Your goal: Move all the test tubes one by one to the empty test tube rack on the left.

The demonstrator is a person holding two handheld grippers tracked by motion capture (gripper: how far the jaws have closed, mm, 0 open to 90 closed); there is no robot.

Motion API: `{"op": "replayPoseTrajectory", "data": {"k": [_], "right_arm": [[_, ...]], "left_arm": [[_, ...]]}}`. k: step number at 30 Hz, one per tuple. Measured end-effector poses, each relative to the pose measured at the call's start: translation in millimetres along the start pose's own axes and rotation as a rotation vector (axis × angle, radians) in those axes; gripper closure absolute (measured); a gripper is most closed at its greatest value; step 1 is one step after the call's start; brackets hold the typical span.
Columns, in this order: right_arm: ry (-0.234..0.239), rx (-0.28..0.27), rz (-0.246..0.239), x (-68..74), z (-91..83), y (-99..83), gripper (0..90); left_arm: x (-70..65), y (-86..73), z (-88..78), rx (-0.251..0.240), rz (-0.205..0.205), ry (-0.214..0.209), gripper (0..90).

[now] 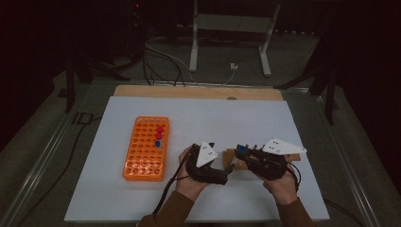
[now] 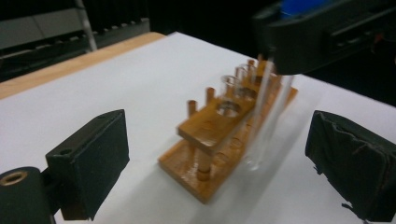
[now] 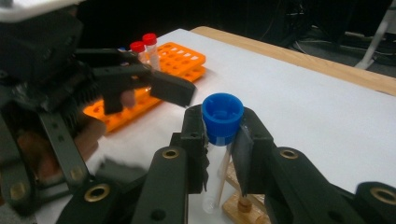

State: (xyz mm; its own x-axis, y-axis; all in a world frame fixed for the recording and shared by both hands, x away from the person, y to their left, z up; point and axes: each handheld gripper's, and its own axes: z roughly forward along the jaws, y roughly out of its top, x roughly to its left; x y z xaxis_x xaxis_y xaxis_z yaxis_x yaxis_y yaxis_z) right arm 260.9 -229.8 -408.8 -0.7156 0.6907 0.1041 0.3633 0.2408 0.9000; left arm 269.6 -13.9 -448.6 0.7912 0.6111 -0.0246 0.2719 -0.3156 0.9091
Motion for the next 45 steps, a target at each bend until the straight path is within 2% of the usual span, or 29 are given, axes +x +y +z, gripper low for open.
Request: {"op": "replayPoseTrajectory", "data": {"k": [1,9,12,19,25,27,33,38,40,45], "right_arm": [[0.002,0.002,-0.001,0.7,0.8,-0.3,75.9],[0.018,0.01,-0.01,3.9,4.7,-1.4,75.9],[0.02,0.01,-0.008,3.9,4.8,-1.6,75.9],[0.023,0.013,-0.008,4.3,5.8,-2.1,75.9],[0.023,0.014,-0.007,3.4,5.4,-2.0,74.9],[0.024,0.005,0.002,2.4,4.0,-1.6,68.6],[0.033,-0.029,0.02,-1.8,-0.2,0.1,40.4],[-0.009,-0.036,0.023,-3.4,-2.1,0.1,22.6],[-0.023,-0.047,0.029,-5.8,-3.3,-0.1,16.9],[-0.056,-0.063,0.056,-12.3,-7.1,-1.2,9.8]], "left_arm": [[-1.6,0.6,1.4,0.002,0.007,-0.003,9.6],[-7.4,2.1,3.8,-0.014,0.031,-0.042,47.2],[-8.1,1.8,3.7,-0.016,0.031,-0.056,58.3],[-8.6,1.9,4.6,-0.016,0.036,-0.102,75.5],[-8.8,1.8,5.0,-0.021,0.034,-0.104,77.1],[-7.5,1.7,4.3,-0.021,0.026,-0.099,77.3],[-0.7,0.9,-0.4,-0.026,0.002,-0.079,77.3],[5.2,-3.1,-6.3,-0.027,-0.021,-0.062,77.2],[8.9,-5.1,-10.0,-0.027,-0.029,-0.054,77.2],[19.7,-9.0,-21.9,-0.038,-0.053,-0.025,77.2]]}}
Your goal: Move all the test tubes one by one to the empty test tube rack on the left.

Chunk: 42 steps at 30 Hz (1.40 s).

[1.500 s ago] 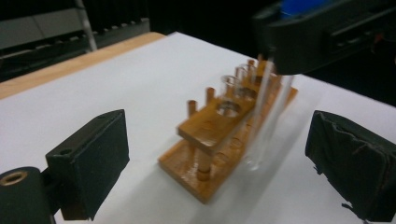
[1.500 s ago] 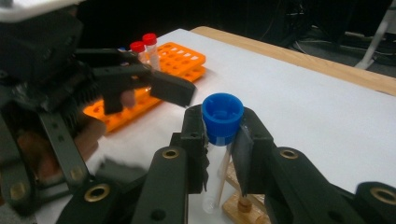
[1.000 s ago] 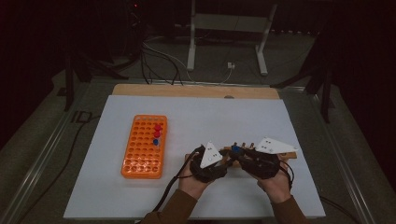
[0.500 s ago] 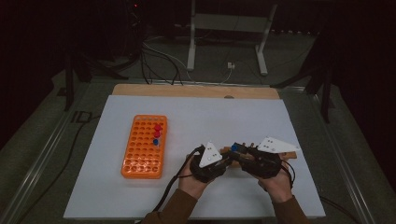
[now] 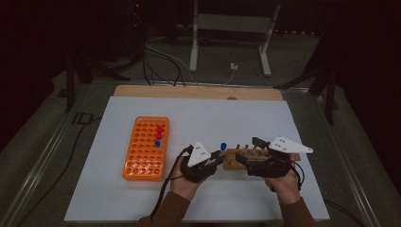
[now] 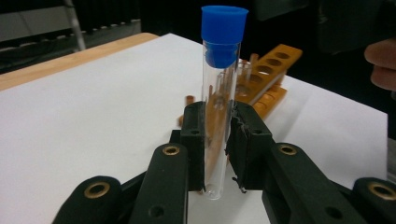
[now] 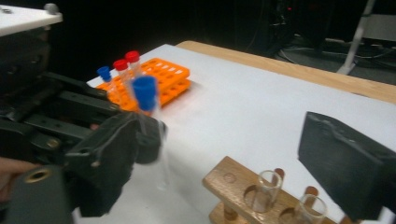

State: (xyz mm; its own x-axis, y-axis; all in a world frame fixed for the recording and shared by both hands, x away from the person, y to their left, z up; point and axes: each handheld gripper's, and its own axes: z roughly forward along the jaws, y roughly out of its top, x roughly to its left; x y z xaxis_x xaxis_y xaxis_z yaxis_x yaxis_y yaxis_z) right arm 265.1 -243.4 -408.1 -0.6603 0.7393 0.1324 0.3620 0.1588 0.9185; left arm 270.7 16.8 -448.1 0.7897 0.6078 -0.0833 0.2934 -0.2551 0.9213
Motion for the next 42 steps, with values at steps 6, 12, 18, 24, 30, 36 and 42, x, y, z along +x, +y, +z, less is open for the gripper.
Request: {"op": "replayPoseTrajectory", "data": {"k": [6,12,18,24,30,36,42], "right_arm": [[-0.048,0.004,0.011,-5.1,-2.7,-0.6,4.8],[-0.064,-0.004,0.02,-8.0,-5.4,-0.7,1.4],[-0.08,-0.016,0.039,-10.6,-8.0,-0.4,0.0],[-0.079,-0.022,0.037,-11.1,-9.2,-0.4,0.0],[-0.082,-0.029,0.039,-11.6,-9.6,-0.8,0.0],[-0.085,-0.028,0.04,-12.1,-9.9,-1.0,0.0],[-0.084,-0.026,0.036,-11.7,-9.4,-1.1,0.0]], "left_arm": [[11.7,-3.5,-15.5,-0.016,-0.024,0.033,77.2],[21.2,-7.9,-29.1,-0.022,-0.037,0.065,77.2],[29.8,-11.4,-42.7,-0.028,-0.038,0.091,77.2],[38.3,-16.6,-53.9,-0.032,-0.055,0.124,77.2],[47.1,-21.6,-65.5,-0.034,-0.059,0.159,77.2],[59.4,-26.5,-79.1,-0.038,-0.058,0.202,77.1],[68.7,-30.6,-91.0,-0.034,-0.059,0.245,77.1]]}}
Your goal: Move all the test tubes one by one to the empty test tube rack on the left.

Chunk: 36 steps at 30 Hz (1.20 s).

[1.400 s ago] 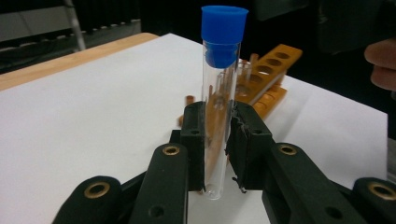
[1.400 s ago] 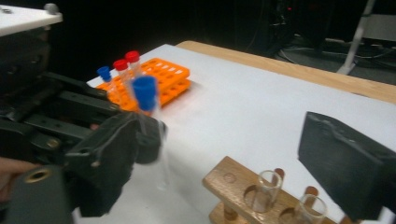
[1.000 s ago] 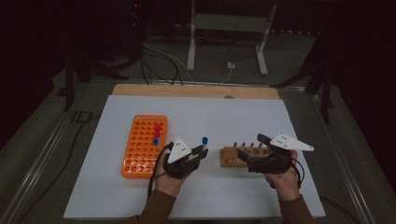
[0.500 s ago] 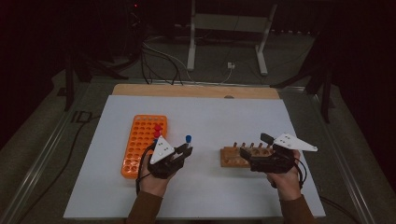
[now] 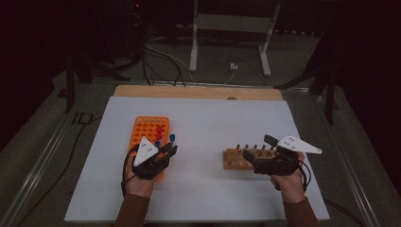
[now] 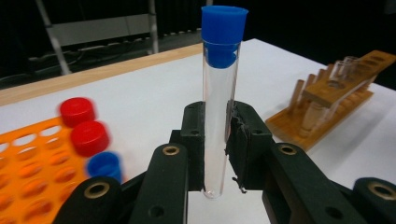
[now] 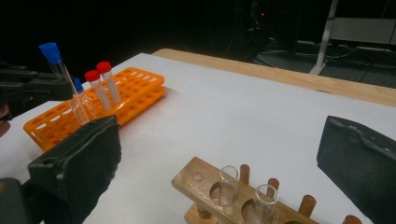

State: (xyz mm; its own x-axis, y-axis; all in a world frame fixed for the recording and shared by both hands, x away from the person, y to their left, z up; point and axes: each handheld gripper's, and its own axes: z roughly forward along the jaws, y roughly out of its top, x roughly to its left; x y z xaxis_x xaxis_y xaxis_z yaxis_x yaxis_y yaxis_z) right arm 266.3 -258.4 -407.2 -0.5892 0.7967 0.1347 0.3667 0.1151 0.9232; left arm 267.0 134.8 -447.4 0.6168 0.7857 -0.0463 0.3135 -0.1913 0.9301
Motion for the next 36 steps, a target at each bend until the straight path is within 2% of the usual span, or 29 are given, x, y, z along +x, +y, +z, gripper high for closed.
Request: {"op": "replayPoseTrajectory", "data": {"k": [13,20,23,29,32,36], "right_arm": [[-0.002,0.006,-0.001,-0.1,-0.4,0.0,0.0],[-0.002,0.004,0.002,-0.6,-1.7,0.2,0.0],[-0.002,0.003,0.002,-0.7,-2.0,0.3,0.0],[0.0,0.011,-0.005,0.3,-0.7,-0.3,0.0],[0.002,0.012,-0.006,0.6,-0.5,-0.2,0.0],[0.001,0.012,-0.005,0.2,-0.9,-0.4,0.0]], "left_arm": [[18.0,-17.7,-7.6,0.055,0.002,0.096,77.1],[19.7,-23.9,-7.7,0.088,0.024,0.123,77.1],[20.9,-26.8,-9.5,0.1,0.019,0.127,77.1],[23.3,-33.7,-8.9,0.164,0.018,0.132,77.2],[21.3,-35.8,-4.3,0.219,0.039,0.141,77.3],[18.8,-35.2,-0.8,0.25,0.058,0.153,77.6]]}}
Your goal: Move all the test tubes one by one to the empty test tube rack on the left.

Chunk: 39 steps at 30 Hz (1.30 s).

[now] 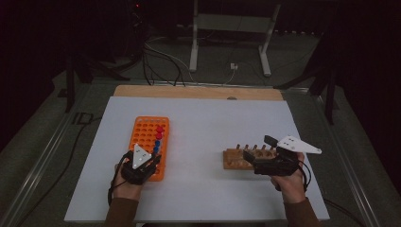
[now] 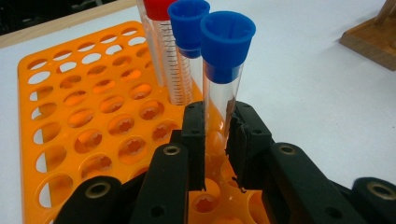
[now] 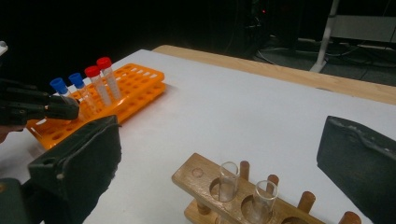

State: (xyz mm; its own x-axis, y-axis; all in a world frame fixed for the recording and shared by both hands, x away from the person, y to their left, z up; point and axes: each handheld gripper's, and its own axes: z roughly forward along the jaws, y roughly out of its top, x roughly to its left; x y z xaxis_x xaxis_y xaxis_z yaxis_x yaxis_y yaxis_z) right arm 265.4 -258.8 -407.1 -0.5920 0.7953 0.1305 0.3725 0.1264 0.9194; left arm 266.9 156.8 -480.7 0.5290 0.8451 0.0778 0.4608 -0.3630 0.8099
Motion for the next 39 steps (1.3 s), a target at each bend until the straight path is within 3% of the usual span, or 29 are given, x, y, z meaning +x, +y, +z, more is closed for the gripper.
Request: {"op": "replayPoseTrajectory", "data": {"k": [5,13,18,29,32,35,39], "right_arm": [[0.003,0.001,-0.002,0.6,0.3,0.0,0.0],[0.006,0.0,-0.002,0.7,0.1,0.0,0.0],[0.008,-0.001,-0.003,0.6,0.1,-0.1,0.0],[0.0,0.0,0.003,-3.0,0.7,-1.8,0.0],[-0.004,0.002,0.007,-4.1,1.0,-2.5,0.0],[-0.018,0.009,-0.001,-5.2,1.8,-3.8,0.0],[-0.032,0.015,0.002,-8.7,2.9,-5.9,0.0]], "left_arm": [[-2.2,-1.5,5.0,0.043,0.004,0.002,77.8],[-0.1,-3.1,4.3,0.038,-0.026,-0.005,76.3],[0.9,-4.0,0.9,0.025,-0.057,-0.008,60.8],[0.8,1.9,-12.1,-0.086,-0.129,-0.068,25.6],[0.7,5.3,-15.9,-0.132,-0.13,-0.089,15.7],[0.2,9.9,-16.5,-0.142,-0.13,-0.094,2.2],[-1.2,16.0,-18.2,-0.165,-0.13,-0.093,0.3]]}}
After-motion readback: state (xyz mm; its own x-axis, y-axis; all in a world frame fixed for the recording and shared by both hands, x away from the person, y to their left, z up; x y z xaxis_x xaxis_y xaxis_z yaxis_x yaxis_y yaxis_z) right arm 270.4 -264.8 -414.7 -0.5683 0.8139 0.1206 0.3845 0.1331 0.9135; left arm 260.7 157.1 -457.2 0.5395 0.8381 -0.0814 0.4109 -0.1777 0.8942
